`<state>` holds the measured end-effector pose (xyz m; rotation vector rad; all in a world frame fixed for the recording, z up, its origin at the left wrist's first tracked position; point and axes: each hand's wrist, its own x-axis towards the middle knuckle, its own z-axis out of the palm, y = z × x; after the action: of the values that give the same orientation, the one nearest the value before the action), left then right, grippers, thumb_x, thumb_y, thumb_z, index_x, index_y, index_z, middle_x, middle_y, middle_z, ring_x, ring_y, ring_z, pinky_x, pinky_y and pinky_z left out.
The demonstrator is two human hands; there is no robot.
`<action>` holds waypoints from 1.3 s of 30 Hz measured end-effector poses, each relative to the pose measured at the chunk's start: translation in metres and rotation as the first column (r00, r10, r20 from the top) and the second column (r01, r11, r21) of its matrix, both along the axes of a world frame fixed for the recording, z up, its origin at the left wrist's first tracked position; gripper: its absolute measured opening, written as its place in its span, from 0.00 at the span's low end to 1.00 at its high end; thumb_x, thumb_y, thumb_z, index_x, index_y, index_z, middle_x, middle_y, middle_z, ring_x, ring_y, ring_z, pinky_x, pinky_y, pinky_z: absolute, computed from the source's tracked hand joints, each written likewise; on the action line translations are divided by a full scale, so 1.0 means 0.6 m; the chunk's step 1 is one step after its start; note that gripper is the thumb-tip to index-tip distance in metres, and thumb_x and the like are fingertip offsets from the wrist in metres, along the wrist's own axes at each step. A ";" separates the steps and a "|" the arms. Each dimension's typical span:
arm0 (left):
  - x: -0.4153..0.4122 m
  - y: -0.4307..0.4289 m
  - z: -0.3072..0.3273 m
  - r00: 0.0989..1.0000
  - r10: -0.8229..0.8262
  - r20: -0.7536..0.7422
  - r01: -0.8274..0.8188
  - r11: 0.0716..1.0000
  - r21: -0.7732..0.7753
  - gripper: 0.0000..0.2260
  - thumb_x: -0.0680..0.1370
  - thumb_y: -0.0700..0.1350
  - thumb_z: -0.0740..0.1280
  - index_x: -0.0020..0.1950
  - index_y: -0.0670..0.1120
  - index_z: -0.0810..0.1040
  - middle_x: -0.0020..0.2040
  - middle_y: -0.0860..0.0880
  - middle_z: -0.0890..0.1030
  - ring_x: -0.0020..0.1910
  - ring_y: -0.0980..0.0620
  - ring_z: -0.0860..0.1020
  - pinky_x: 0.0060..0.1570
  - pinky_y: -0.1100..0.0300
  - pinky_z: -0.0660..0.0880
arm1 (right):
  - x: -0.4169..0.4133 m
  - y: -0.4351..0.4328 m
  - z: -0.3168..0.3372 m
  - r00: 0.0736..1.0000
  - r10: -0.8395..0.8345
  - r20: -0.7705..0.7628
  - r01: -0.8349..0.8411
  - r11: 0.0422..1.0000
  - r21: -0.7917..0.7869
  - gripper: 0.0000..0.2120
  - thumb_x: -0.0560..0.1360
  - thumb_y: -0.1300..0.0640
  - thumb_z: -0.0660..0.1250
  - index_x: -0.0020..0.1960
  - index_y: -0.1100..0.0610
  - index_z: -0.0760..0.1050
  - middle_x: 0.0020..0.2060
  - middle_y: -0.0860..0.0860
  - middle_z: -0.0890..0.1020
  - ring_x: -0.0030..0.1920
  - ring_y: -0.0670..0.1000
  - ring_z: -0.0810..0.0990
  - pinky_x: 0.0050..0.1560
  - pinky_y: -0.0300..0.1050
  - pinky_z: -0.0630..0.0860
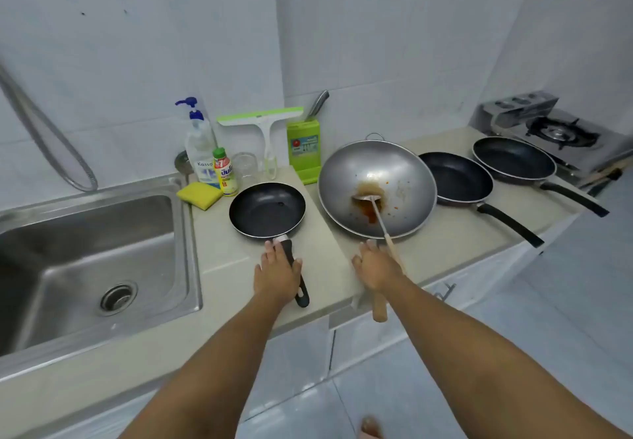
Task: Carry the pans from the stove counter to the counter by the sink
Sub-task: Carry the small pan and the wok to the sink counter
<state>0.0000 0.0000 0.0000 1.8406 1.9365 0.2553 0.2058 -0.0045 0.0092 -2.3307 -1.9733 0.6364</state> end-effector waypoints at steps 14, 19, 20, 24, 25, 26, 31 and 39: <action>0.051 -0.004 -0.059 0.688 0.471 0.551 -0.483 0.865 -0.137 0.23 0.82 0.56 0.59 0.74 0.46 0.68 0.61 0.45 0.80 0.58 0.40 0.79 0.56 0.51 0.75 | 0.076 0.009 -0.130 0.881 -0.294 -0.371 0.225 0.950 -0.216 0.28 0.82 0.53 0.57 0.78 0.59 0.53 0.69 0.60 0.70 0.62 0.61 0.76 0.61 0.52 0.73; 0.079 0.002 -0.056 0.620 0.516 0.591 -0.504 0.839 -0.205 0.19 0.81 0.55 0.62 0.69 0.46 0.70 0.39 0.46 0.81 0.31 0.50 0.80 0.35 0.57 0.74 | 0.082 0.028 -0.138 0.797 -0.410 -0.444 0.311 0.908 -0.280 0.25 0.82 0.55 0.60 0.75 0.61 0.58 0.63 0.63 0.76 0.60 0.62 0.78 0.56 0.49 0.73; 0.083 0.006 -0.055 0.610 0.522 0.596 -0.505 0.836 -0.215 0.17 0.81 0.54 0.63 0.67 0.47 0.70 0.36 0.47 0.80 0.30 0.52 0.79 0.33 0.60 0.72 | 0.081 0.030 -0.138 0.772 -0.441 -0.457 0.336 0.895 -0.294 0.23 0.82 0.54 0.60 0.73 0.62 0.61 0.62 0.62 0.78 0.59 0.62 0.78 0.55 0.49 0.73; 0.097 0.025 -0.046 0.411 0.592 0.693 -0.515 0.778 -0.360 0.07 0.81 0.45 0.63 0.58 0.46 0.71 0.38 0.48 0.80 0.33 0.52 0.77 0.31 0.62 0.74 | 0.073 0.039 -0.149 0.650 -0.551 -0.524 0.445 0.834 -0.326 0.21 0.81 0.51 0.62 0.66 0.65 0.69 0.55 0.61 0.80 0.53 0.61 0.79 0.48 0.46 0.70; 0.099 0.028 -0.044 0.320 0.605 0.729 -0.501 0.761 -0.412 0.05 0.81 0.42 0.62 0.56 0.43 0.71 0.38 0.46 0.78 0.32 0.51 0.76 0.29 0.62 0.75 | 0.071 0.042 -0.151 0.591 -0.589 -0.550 0.482 0.806 -0.344 0.21 0.81 0.50 0.62 0.65 0.65 0.69 0.52 0.60 0.80 0.51 0.61 0.79 0.46 0.46 0.70; 0.099 0.031 -0.043 0.242 0.613 0.752 -0.482 0.749 -0.455 0.03 0.81 0.40 0.61 0.53 0.41 0.71 0.36 0.45 0.76 0.30 0.51 0.75 0.26 0.62 0.75 | 0.069 0.045 -0.153 0.526 -0.628 -0.573 0.519 0.771 -0.369 0.21 0.80 0.49 0.62 0.64 0.65 0.70 0.49 0.60 0.79 0.48 0.60 0.78 0.45 0.46 0.70; 0.087 0.045 -0.046 0.045 0.668 0.742 -0.434 0.682 -0.588 0.07 0.82 0.44 0.63 0.46 0.42 0.72 0.34 0.45 0.75 0.28 0.51 0.74 0.25 0.62 0.75 | 0.077 0.062 -0.156 0.324 -0.733 -0.598 0.556 0.659 -0.507 0.22 0.79 0.43 0.61 0.50 0.63 0.76 0.31 0.55 0.78 0.31 0.54 0.77 0.36 0.46 0.73; 0.089 0.067 -0.069 0.097 0.683 0.724 -0.473 0.672 -0.570 0.17 0.81 0.56 0.62 0.41 0.44 0.72 0.25 0.51 0.70 0.20 0.55 0.69 0.22 0.62 0.69 | 0.090 0.099 -0.142 0.130 -0.750 -0.648 0.547 0.600 -0.584 0.24 0.77 0.38 0.64 0.35 0.57 0.74 0.23 0.50 0.75 0.25 0.50 0.74 0.31 0.42 0.75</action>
<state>0.0533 0.0403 -0.0412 0.3316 1.5549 1.0612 0.2598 0.0547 -0.0762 -1.9107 -0.3114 1.5196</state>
